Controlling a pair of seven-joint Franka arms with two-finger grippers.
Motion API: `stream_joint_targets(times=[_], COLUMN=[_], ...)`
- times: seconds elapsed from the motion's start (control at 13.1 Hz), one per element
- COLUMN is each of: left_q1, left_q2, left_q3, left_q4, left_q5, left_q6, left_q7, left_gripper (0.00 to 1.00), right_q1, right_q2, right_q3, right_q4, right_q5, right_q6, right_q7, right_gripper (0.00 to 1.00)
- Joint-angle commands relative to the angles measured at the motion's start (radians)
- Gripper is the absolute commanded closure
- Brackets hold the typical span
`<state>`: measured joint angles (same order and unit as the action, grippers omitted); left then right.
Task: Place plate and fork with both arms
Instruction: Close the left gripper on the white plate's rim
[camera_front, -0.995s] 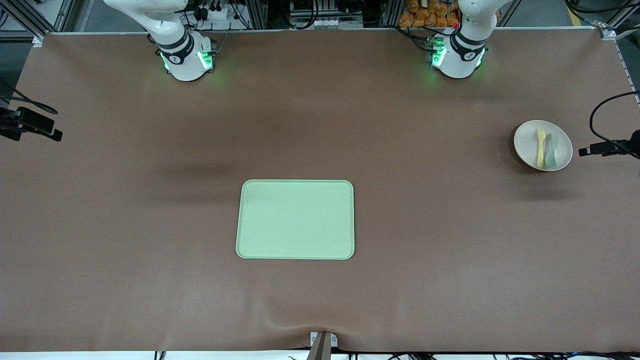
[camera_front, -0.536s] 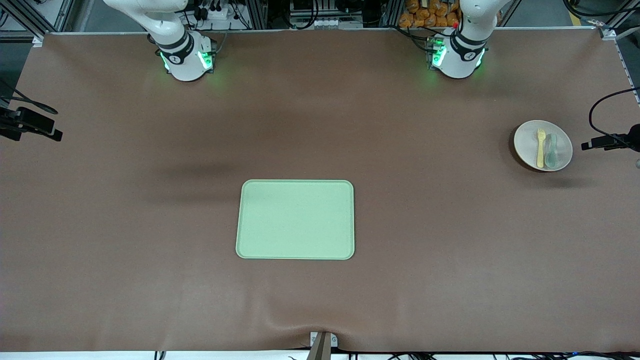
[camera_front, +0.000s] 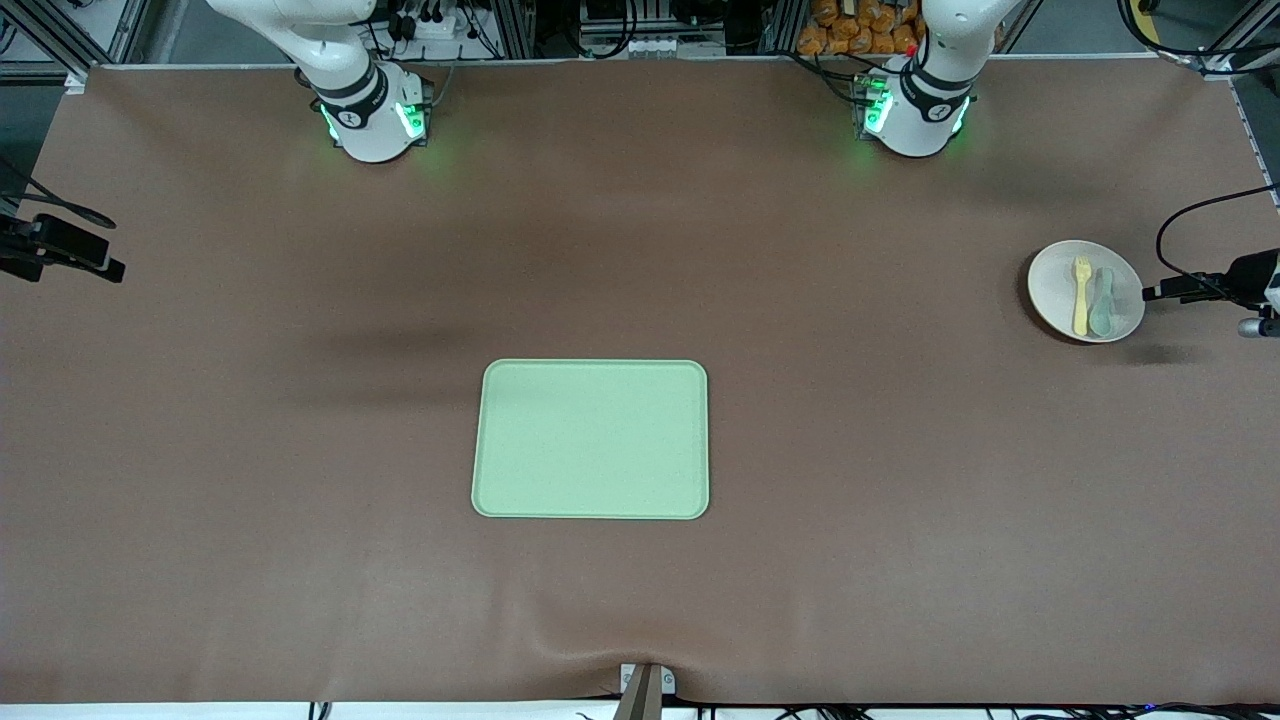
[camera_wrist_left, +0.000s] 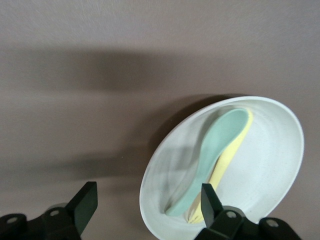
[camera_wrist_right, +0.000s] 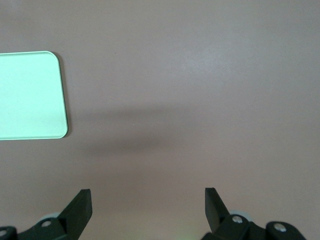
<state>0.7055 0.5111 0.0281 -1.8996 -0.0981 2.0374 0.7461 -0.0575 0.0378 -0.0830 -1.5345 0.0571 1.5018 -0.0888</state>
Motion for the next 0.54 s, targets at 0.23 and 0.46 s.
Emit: stream_joint_targets(times=[0.23,0.46], left_q1=[0.015,0.015], left_q2=[0.029,0.044], left_q3=[-0.011,-0.011], left_q4=[0.002,0.002], left_q5=[0.009,0.009], left_q6=[0.024,0.023], left_q7=[0.027,0.035], left_gripper=[0.35,0.46], right_q1=[-0.002,0.002], right_q2=[0.017,0.022], right_q3=[0.005,0.005], right_q4=[0.008,0.008], right_q5=[0.001,0.001], right_q6=[0.003,0.011], right_q7=[0.011,0.011], right_gripper=[0.0,0.0])
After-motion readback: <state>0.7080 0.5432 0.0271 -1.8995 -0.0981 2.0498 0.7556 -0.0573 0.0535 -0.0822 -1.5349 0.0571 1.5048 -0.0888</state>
